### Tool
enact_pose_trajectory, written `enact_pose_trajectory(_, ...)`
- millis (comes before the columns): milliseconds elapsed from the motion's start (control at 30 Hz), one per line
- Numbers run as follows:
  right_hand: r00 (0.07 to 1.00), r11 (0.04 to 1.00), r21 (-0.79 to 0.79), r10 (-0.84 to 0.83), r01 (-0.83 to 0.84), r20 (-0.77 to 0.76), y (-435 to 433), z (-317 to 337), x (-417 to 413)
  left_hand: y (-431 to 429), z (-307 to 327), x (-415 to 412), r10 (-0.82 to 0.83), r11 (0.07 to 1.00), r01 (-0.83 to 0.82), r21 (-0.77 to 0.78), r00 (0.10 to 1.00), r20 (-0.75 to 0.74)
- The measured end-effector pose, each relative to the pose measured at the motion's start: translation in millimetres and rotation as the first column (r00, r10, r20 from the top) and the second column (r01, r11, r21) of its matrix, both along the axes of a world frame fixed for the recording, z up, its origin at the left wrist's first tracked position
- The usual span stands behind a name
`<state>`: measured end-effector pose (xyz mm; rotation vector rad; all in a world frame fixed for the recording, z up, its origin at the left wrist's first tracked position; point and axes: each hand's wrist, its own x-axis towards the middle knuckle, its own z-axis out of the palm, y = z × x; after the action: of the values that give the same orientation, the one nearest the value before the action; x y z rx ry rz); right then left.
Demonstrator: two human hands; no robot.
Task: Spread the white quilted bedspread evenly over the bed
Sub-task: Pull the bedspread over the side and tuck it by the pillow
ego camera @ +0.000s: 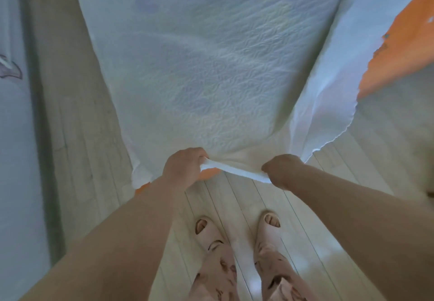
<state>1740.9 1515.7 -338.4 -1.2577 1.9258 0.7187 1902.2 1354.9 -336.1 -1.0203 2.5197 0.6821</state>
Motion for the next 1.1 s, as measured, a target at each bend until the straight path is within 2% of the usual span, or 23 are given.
enact_pose_trajectory(67, 1.000, 1.000, -0.007, 0.012, -0.012, 0.011, 7.0, -0.8, -5.8, 10.7, 5.4, -3.2, -0.047, 0.999, 0.048, -0.017, 0.998, 0.042)
enact_pose_trajectory(167, 1.000, 1.000, 0.009, 0.009, -0.009, 0.020, 17.5, -2.3, -18.2, 26.1, 6.7, -13.4, -0.136, 0.990, 0.128, 0.062, 0.979, 0.154)
enact_pose_trajectory(267, 0.999, 0.999, 0.045, 0.026, -0.027, 0.026, 26.0, -0.3, -23.6, 38.7, 1.4, -12.7, -0.130, 0.982, 0.093, 0.166, 0.966, 0.225)
enact_pose_trajectory(367, 0.994, 0.994, 0.092, 0.049, -0.058, 0.099, 27.3, 1.0, -18.9, 50.8, -7.5, -3.2, -0.082, 0.981, 0.032, 0.193, 0.962, 0.262)
enact_pose_trajectory(533, 0.990, 0.988, -0.126, 0.099, -0.085, 0.104, 3.3, -4.7, 0.6, 53.8, -3.8, 16.2, 0.083, 0.977, -0.132, 0.165, 0.959, 0.271)
enact_pose_trajectory(600, 0.984, 0.975, -0.196, 0.130, -0.103, 0.125, -10.5, -6.3, 12.5, 49.0, -6.0, 29.7, 0.202, 0.951, -0.252, 0.177, 0.944, 0.260)
enact_pose_trajectory(700, 0.971, 0.956, -0.252, 0.193, -0.152, 0.145, -35.2, -9.7, 32.8, 37.0, -14.9, 57.8, 0.398, 0.867, -0.457, 0.197, 0.875, 0.277)
enact_pose_trajectory(833, 0.960, 0.937, -0.294, 0.240, -0.190, 0.145, -66.0, -15.1, 55.2, 17.3, -24.7, 90.6, 0.580, 0.758, -0.619, 0.205, 0.783, 0.224)
enact_pose_trajectory(967, 0.960, 0.927, -0.322, 0.246, -0.194, 0.131, -102.0, -34.8, 84.9, -8.3, -39.4, 115.3, 0.757, 0.588, -0.757, 0.284, 0.639, 0.137)
enact_pose_trajectory(1100, 0.968, 0.924, -0.353, 0.209, -0.149, 0.139, -133.0, -73.2, 126.1, -40.1, -76.0, 142.2, 0.858, 0.399, -0.844, 0.359, 0.482, 0.178)
